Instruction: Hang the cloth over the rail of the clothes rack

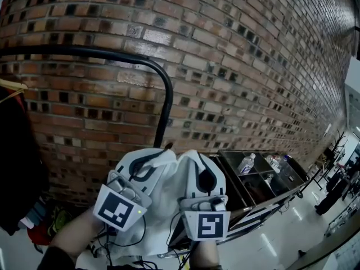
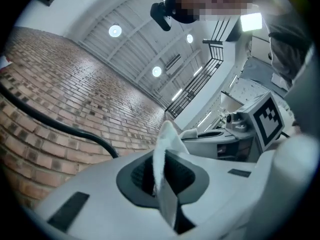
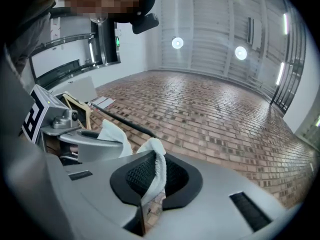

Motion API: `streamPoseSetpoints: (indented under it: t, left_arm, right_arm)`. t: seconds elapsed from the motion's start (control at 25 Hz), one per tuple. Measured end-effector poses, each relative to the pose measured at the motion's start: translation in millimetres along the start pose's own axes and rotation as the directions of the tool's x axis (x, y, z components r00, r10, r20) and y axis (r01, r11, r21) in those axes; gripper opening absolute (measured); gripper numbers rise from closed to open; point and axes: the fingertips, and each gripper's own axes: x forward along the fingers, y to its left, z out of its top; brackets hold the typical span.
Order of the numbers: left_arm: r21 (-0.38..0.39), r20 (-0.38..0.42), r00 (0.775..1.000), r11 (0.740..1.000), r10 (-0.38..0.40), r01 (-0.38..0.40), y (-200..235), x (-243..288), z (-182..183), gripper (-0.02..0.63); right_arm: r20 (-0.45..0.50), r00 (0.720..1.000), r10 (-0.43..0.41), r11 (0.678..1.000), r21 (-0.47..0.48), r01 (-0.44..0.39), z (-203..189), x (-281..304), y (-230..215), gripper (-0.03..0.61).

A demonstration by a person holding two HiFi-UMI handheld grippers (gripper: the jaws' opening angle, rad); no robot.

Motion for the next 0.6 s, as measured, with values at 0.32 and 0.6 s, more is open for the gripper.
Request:
streamPoseSetpoints:
  t: [0.32, 0.6]
  left_arm:
    - [0.015, 0.146, 0.988, 0.998, 0.056, -0.059, 18.6, 41.6, 8.1, 0.043]
    - [-0.016, 0.091, 0.993, 0.997, 0.073, -0.072, 27.6, 73.7, -4.8, 0.043]
  right_arm:
    - [0.108, 0.992, -0.062, 0.995, -0.073, 0.07, 6.1, 26.6, -35.4, 0.012]
    - [0.181, 0.974, -0.133, 0.979, -0.126, 0.157, 0.5, 31.5, -55.5, 0.012]
